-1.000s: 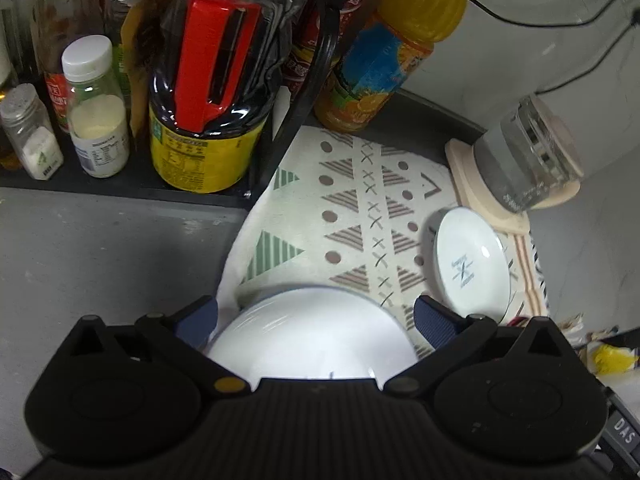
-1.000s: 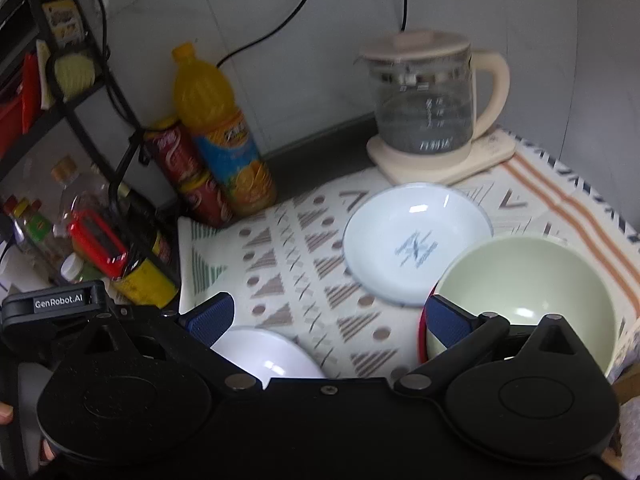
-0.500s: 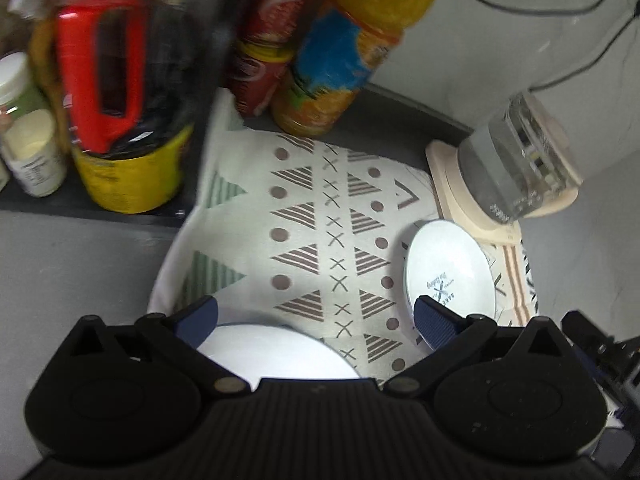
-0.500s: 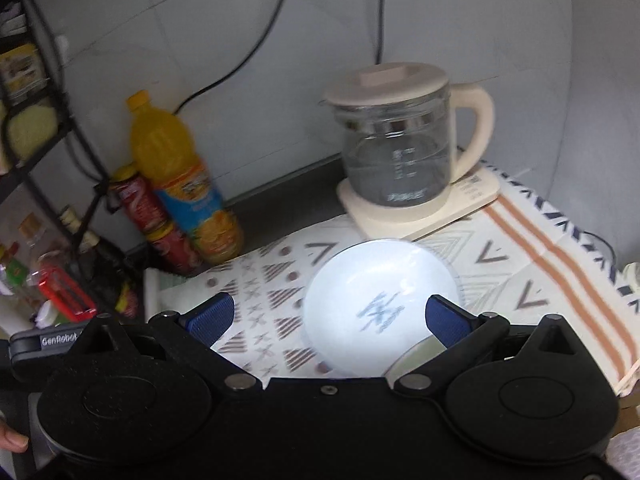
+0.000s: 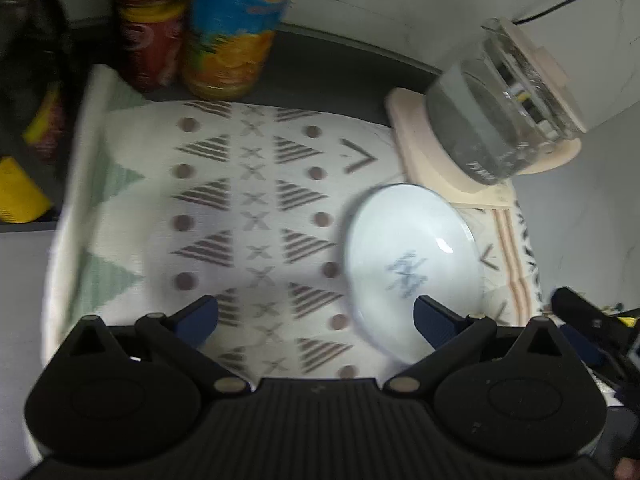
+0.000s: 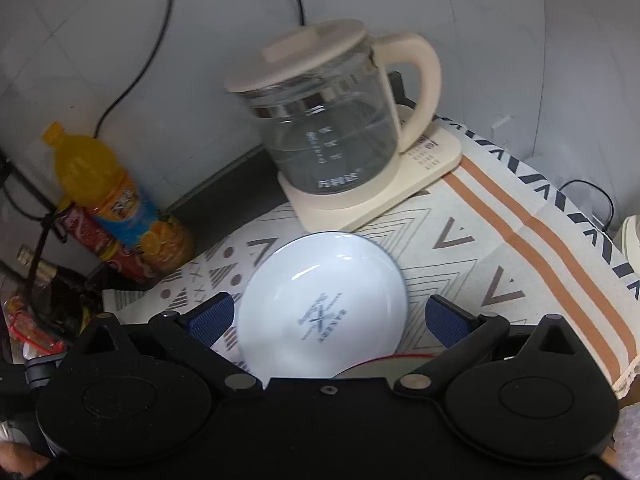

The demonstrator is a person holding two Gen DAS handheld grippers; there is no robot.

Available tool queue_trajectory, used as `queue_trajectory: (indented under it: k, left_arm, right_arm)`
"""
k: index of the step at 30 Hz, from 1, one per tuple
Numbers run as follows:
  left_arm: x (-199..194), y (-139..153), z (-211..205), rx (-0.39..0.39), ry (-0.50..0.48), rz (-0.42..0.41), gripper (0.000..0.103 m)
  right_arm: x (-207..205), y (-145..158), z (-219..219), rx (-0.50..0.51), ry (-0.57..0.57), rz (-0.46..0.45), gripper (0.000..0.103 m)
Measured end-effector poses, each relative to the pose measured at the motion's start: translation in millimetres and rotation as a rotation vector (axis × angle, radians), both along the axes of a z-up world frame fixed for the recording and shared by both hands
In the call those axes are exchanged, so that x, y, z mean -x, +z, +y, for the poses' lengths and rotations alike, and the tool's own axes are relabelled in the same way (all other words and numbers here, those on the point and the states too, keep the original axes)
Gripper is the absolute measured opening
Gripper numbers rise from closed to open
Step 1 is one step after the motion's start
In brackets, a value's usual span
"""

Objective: Organize plates and bowls
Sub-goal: 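Reach both tools to the small 'BAKERY' plate and grasp its rim, then lift the 'BAKERY' plate and carry it toward the plate stack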

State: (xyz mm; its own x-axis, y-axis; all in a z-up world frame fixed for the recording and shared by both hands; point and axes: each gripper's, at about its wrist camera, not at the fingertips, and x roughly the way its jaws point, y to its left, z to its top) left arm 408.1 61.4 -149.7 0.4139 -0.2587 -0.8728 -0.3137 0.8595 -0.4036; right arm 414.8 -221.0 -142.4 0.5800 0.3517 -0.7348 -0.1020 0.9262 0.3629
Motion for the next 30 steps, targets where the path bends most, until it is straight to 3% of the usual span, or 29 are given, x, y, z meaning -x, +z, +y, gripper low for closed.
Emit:
queue_trajectory:
  k: [5,9,13,14,18,22,26,30]
  left_arm:
    - [-16.6,-7.0,-13.0,-0.013,0.007,0.014,0.103]
    - [-28.9,-17.9,-18.8,0.022,0.024,0.039,0.1]
    - [-36.8,-28.8,-20.5,0.075,0.067,0.048,0.098]
    - [-39.5,-30.8,-22.1,0.068,0.069,0.052,0.094]
    - [-48.5,-41.9,-23.6,0.075,0.098,0.079,0.081]
    - [-52.9,-54.2,-26.0,0.104,0.107,0.122,0.058]
    - [-53.2,-65.3,-27.6,0.124,0.121,0.166,0.042]
    - [-51.0,-74.1,-28.9,0.166,0.135,0.19,0.031]
  right_arm:
    - [-22.1,-16.8,-14.5,-0.043,-0.011,0.075,0.101]
    - [-39.2,-31.0,-23.5,-0.056,-0.033,0.132,0.095]
    - [-57.4,-49.3,-32.8,-0.084,-0.052,0.217,0.072]
    - [-61.9,-53.7,-35.2,-0.1,-0.056,0.239,0.065]
    - [-77.2,-74.0,-40.8,-0.12,-0.072,0.318,0.052]
    - [-90.7,-89.7,-43.9,-0.157,-0.074,0.384,0.034]
    - [-99.6,-102.8,-49.5,-0.223,-0.094,0.467,0.028]
    - [-102.5,-104.5,-45.9,-0.206,-0.071,0.487,0.028]
